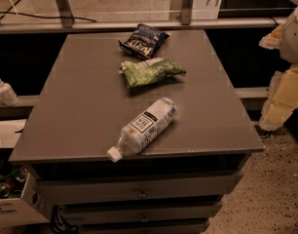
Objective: Pick green jalapeno chip bag
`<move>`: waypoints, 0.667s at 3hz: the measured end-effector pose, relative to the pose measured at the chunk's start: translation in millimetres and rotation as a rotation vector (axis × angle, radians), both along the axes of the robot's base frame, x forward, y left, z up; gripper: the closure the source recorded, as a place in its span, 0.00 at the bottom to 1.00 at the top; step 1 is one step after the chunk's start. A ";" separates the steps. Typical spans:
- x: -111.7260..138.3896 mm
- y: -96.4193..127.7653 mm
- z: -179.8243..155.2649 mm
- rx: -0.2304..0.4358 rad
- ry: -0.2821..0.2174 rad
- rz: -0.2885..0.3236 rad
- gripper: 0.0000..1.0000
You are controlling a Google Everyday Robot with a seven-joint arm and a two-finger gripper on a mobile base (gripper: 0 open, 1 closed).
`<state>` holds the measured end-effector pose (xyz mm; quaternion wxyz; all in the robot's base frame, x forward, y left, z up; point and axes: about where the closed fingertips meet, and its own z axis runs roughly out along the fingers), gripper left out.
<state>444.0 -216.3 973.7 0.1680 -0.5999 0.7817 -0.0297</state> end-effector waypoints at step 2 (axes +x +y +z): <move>75.8 28.6 -37.5 0.106 -0.026 -0.047 0.00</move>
Offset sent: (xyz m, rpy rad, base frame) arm 0.1357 0.0516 -0.0641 0.1930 -0.0292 -0.0857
